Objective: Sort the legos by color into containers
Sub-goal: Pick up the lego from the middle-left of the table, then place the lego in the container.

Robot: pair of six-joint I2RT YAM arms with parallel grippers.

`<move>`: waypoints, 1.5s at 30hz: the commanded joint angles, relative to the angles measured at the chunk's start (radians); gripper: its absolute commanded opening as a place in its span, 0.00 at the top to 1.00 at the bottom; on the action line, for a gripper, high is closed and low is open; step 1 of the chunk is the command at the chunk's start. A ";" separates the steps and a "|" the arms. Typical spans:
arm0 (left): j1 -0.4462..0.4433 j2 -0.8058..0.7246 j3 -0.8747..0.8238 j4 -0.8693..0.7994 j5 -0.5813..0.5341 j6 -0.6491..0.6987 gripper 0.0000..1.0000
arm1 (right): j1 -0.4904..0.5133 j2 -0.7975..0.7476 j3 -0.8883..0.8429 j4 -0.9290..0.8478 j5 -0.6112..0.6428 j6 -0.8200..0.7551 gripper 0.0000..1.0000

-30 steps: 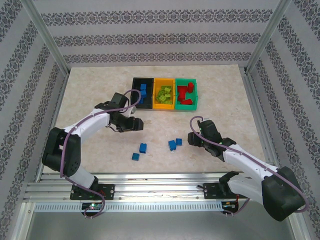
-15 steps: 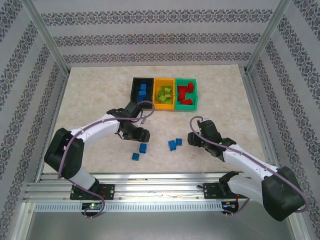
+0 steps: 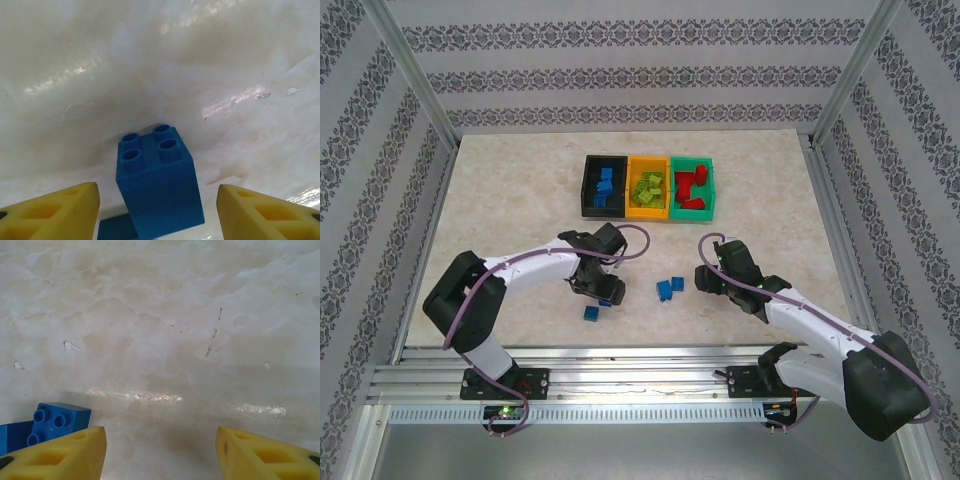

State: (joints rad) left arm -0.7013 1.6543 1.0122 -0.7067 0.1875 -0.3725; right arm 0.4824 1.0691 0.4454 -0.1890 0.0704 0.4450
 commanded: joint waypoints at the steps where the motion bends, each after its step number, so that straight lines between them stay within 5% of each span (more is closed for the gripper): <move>1: -0.030 0.027 0.019 -0.060 -0.063 -0.022 0.39 | 0.010 0.005 0.027 0.007 0.016 -0.010 0.40; 7: -0.035 0.048 0.032 -0.081 -0.090 -0.016 0.44 | 0.010 0.006 0.027 0.008 0.018 -0.010 0.40; 13: -0.035 0.042 0.043 -0.074 -0.072 -0.015 0.66 | 0.010 0.006 0.028 0.009 0.018 -0.010 0.40; 27: -0.026 0.037 0.075 -0.048 -0.073 -0.010 0.69 | 0.012 0.003 0.026 0.008 0.019 -0.011 0.40; 37: 0.155 0.072 0.237 -0.045 0.072 0.030 0.69 | 0.013 -0.017 0.015 0.013 0.018 -0.011 0.40; 45: 0.354 0.208 0.551 -0.129 0.153 0.079 0.66 | 0.015 -0.026 0.012 0.015 0.020 -0.013 0.40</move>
State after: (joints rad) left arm -0.3893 1.8198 1.4712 -0.7647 0.2943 -0.3347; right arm 0.4873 1.0603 0.4461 -0.1890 0.0711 0.4446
